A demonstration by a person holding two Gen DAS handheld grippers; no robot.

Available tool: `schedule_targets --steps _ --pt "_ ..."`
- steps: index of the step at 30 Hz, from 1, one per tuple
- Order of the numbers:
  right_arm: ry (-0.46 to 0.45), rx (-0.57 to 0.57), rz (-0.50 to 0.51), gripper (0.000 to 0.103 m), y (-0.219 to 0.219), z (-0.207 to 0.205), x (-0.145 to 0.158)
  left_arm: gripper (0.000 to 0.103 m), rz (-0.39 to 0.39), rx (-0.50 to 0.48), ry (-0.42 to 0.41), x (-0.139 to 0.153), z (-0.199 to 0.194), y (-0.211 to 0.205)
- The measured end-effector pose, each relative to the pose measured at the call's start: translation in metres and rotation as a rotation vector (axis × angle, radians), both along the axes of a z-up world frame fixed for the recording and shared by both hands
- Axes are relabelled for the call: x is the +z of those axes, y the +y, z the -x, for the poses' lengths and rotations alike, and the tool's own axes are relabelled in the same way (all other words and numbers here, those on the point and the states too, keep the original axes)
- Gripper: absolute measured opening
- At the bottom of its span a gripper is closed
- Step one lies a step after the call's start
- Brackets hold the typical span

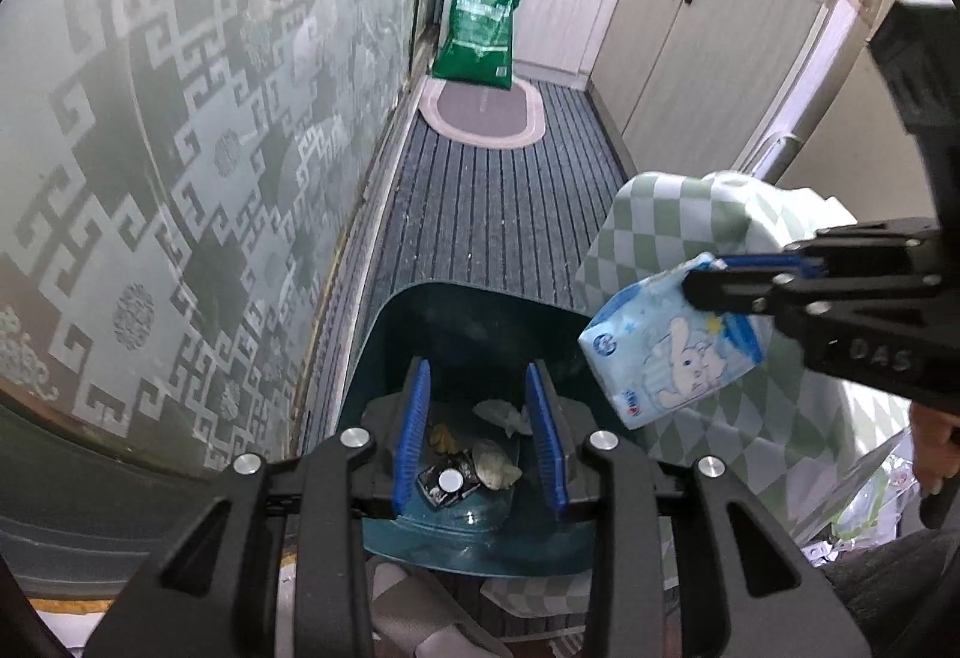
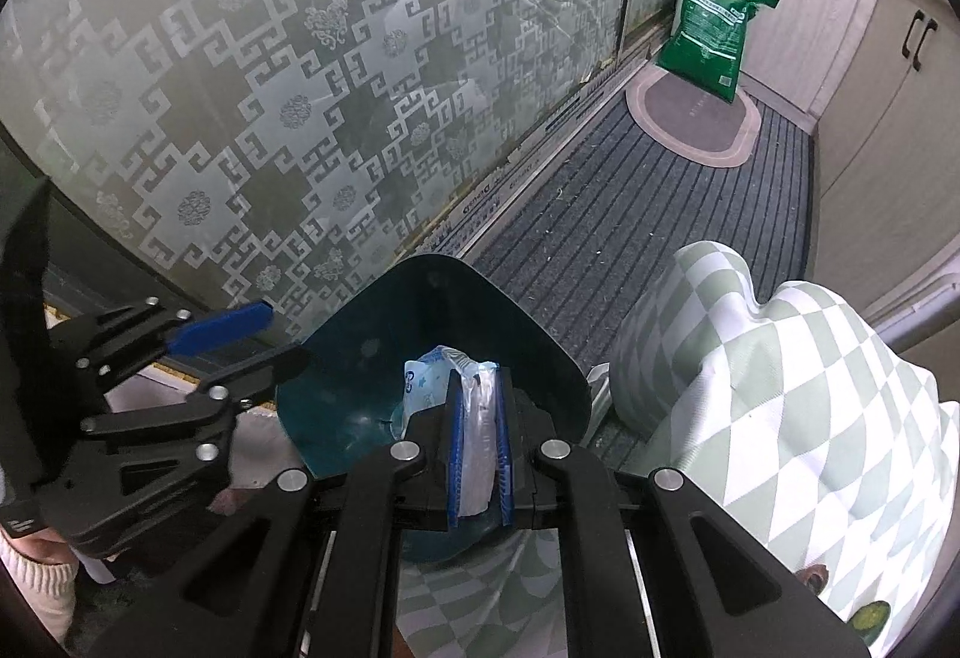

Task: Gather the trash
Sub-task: 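Open both grippers over the teal bin to drop the cap and blue bag, then grasp a walnut shell with the left gripper while the right gripper grasps the green lime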

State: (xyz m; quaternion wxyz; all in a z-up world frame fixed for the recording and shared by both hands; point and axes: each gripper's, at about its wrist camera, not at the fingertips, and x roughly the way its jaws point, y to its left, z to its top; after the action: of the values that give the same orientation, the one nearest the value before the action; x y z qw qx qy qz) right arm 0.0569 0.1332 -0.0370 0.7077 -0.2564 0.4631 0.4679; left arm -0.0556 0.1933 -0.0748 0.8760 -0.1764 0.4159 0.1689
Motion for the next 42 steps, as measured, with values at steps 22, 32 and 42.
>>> schedule_targets --steps 22,32,42 --pt "0.04 0.033 -0.046 0.016 0.004 0.008 0.001 0.046 -0.085 0.049 -0.263 0.081 0.03 -0.012" --pt "-0.024 -0.057 -0.19 0.022 -0.039 -0.015 0.043 0.052 -0.077 0.004 -0.321 0.099 0.019 -0.041" --pt "-0.064 -0.184 -0.246 0.027 -0.116 -0.05 0.067 0.059 -0.069 -0.153 -0.348 0.1 -0.012 -0.093"
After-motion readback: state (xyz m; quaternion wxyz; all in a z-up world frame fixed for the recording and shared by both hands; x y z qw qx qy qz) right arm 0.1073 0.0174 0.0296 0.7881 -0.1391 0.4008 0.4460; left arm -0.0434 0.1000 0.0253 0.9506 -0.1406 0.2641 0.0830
